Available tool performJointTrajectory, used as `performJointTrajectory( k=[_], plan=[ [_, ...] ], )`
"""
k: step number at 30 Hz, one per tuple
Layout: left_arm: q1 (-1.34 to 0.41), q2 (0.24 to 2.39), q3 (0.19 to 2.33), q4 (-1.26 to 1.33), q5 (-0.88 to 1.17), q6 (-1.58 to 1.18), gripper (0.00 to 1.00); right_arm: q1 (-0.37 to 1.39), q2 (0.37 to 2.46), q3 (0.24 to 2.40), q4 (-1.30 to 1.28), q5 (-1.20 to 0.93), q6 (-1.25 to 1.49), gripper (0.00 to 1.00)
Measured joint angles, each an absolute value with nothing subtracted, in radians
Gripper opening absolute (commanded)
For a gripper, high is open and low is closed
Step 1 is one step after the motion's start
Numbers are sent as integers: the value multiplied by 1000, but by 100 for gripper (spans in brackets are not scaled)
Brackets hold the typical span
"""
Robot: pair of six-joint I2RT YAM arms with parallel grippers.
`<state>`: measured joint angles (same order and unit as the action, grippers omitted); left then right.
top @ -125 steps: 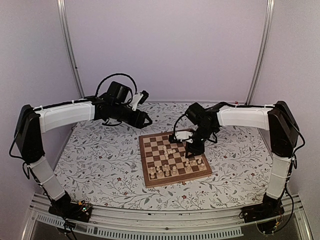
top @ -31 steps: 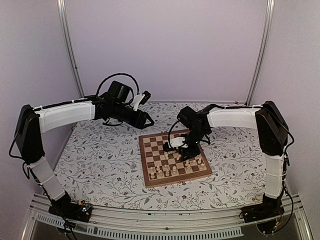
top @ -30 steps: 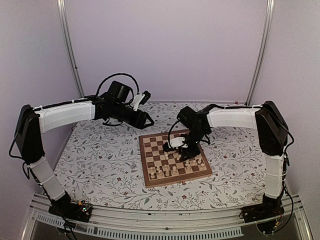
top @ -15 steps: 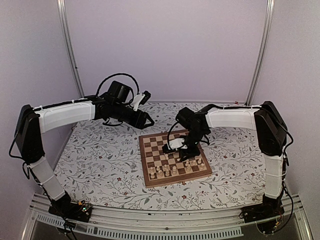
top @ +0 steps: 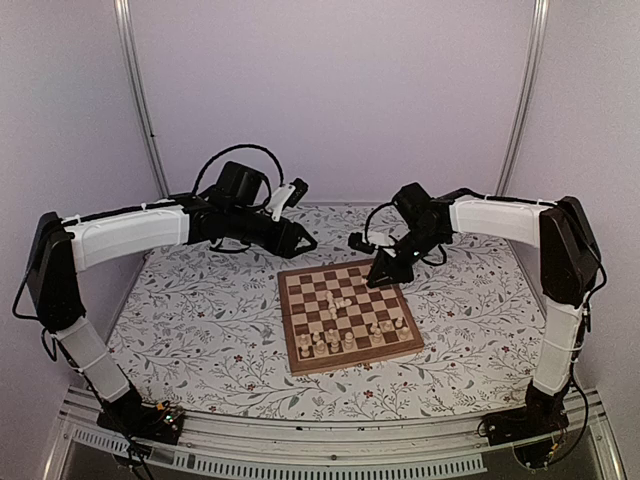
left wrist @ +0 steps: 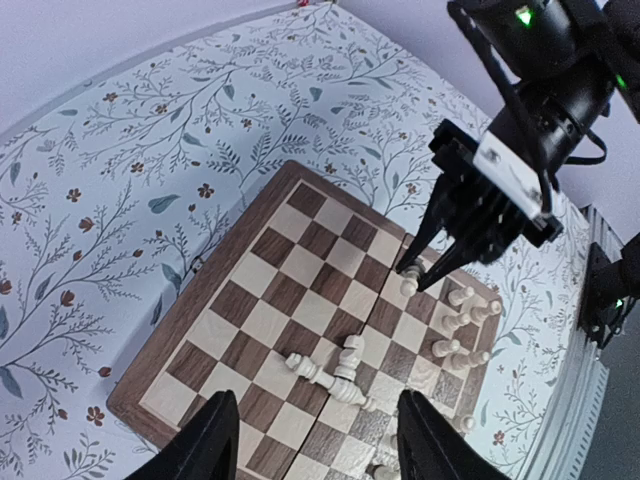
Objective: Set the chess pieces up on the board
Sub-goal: Pick up the chess piece from the chessboard, then place the chess piece on the chessboard.
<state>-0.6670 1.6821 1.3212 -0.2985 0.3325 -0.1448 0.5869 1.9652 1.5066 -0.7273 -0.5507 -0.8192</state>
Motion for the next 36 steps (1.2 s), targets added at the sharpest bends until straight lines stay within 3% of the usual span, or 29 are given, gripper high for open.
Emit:
performJointTrajectory(
  k=[5, 12, 25, 36],
  plan=[
    [-716, 1627, 1300, -201, 352, -220, 53, 544, 1844, 1457, -634, -719, -682, 7],
    [-776, 1616, 1285, -91, 352, -353, 51, 544, 1826, 1443, -575, -826, -590, 8],
    [-839, 1756, 1296, -44, 351, -466, 46, 544, 1784, 1381, -553, -866, -573, 9],
    [-861, 1816, 1332, -36, 374, -489, 32, 544, 1759, 1378, -553, -875, -583, 10]
  ],
)
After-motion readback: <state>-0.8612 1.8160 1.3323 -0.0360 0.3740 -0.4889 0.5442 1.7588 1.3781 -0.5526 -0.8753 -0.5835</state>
